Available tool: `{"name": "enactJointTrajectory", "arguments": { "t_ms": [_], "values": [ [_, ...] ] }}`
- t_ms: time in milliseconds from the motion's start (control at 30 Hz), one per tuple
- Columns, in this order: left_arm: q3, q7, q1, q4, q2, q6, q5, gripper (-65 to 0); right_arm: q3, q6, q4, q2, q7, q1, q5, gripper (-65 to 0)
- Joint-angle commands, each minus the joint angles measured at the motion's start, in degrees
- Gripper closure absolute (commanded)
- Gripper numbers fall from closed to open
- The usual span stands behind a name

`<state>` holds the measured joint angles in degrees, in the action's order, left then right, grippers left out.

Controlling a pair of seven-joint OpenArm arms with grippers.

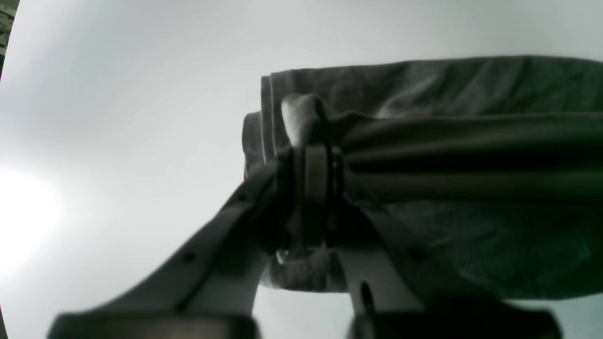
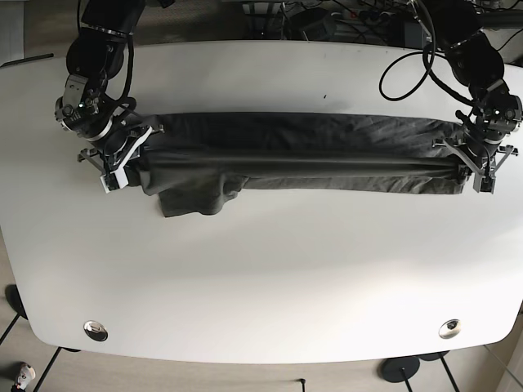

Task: Fold the T-shirt properly
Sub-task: 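Fold the grasped edge over toward the other edge with both grippers, then regrasp the folded strip's ends with both grippers and square them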

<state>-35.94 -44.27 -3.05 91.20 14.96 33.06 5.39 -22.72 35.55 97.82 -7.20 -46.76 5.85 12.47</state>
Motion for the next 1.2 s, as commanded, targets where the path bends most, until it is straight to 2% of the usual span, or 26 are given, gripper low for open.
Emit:
{"name": "enactJointTrajectory", "arguments": {
  "t_ms": [33,100,133,200,233,267,300,367,400,567,633,667,800,933,967,1000,1033,1100,1133,1200],
  "values": [
    [-0.32,0.45,-0.25,1.15,1.26,-0.49,-0.6,-10.6,-0.53,-0.52,2.36,-0.67,0.83,0.7,0.32,-10.0],
    [-0.76,-0.87,-0.69,1.42,1.26,-0.75,-0.6,-27.6,-2.38,-0.52,6.49,-0.05,0.83,2.64,1.03,-26.6],
    [-0.76,-1.93,-0.95,1.77,1.26,-0.75,-0.33,-37.1,-3.87,-0.52,9.48,1.09,0.83,3.6,3.75,-41.2],
    [-0.76,-2.19,-0.95,3.62,1.35,-0.49,-0.16,-38.3,-5.1,-0.52,11.85,1.27,0.83,3.87,8.5,-56.1],
    [-0.76,-2.19,-0.95,5.46,1.35,-0.49,-0.07,-38.3,-5.19,-0.87,12.03,1.09,0.83,3.69,10.61,-59.6],
    [-0.58,-2.19,-0.95,7.4,1.26,-0.4,-0.07,-38.3,-5.02,-1.04,11.94,1.0,0.83,2.99,11.93,-59.5],
    [-0.41,-2.19,-0.95,8.98,1.17,-0.4,-0.07,-38.3,-4.93,-1.04,11.59,0.65,0.65,1.32,12.19,-58.2],
    [-0.14,-2.1,-0.6,10.03,0.91,-0.4,-0.07,-38.3,-4.49,-1.04,6.49,0.65,-3.39,-4.66,12.19,-55.8],
    [1.35,-2.01,-0.51,8.63,0.91,-0.4,-0.07,-38.3,-3.96,-1.04,1.04,0.3,-4.71,-8.88,12.19,-55.0],
    [5.04,-1.93,-0.42,3.62,0.91,-0.4,-0.07,-38.2,-3.7,-0.96,-21.56,-1.37,-4.36,-20.57,12.1,-52.2],
    [5.04,-1.93,-0.42,0.89,0.91,-0.4,-0.07,-38.2,-3.26,-0.69,-30.0,-2.34,-1.54,-23.74,12.1,-50.9],
    [4.95,-1.84,-0.42,-0.43,0.91,-0.4,-0.07,-38.2,-0.88,-0.78,-33.6,-2.6,0.57,-24.09,12.1,-50.9],
    [4.69,1.06,-0.51,-2.01,0.91,-0.4,-0.33,-38.2,6.76,-0.96,-37.12,-3.74,5.4,-23.74,12.19,-50.9],
    [4.52,1.94,-0.95,-2.1,0.99,-0.4,-0.51,-38.2,10.28,-0.96,-37.03,-3.57,5.84,-22.07,12.28,-50.1],
    [4.52,1.94,-0.95,-2.1,0.99,-0.4,-0.51,-38.2,10.28,-0.96,-37.03,-3.57,5.93,-22.07,12.19,-46.8],
    [4.52,1.94,-0.95,-2.1,0.99,-0.4,-0.51,-38.2,10.28,-0.96,-37.03,-3.04,6.98,-22.07,12.19,-35.8],
    [4.52,1.94,-0.95,-2.1,0.99,-0.4,-0.51,-38.2,10.1,-0.96,-37.03,-2.86,8.21,-22.07,12.19,-19.8],
    [4.78,1.94,-0.95,-2.89,0.99,-0.4,-0.51,-38.2,10.28,-0.96,-36.85,-2.95,8.57,-22.07,12.19,-0.8],
    [4.87,1.94,-0.69,-4.12,0.99,-0.4,-0.51,-38.2,10.1,-0.78,-35.27,-2.95,8.57,-21.89,12.45,-3.5],
    [4.87,1.94,-0.6,-5.88,0.99,-0.4,-0.51,-38.2,9.93,-0.96,-27.97,-2.95,8.48,-19.43,12.45,-1.6]
  ]
}}
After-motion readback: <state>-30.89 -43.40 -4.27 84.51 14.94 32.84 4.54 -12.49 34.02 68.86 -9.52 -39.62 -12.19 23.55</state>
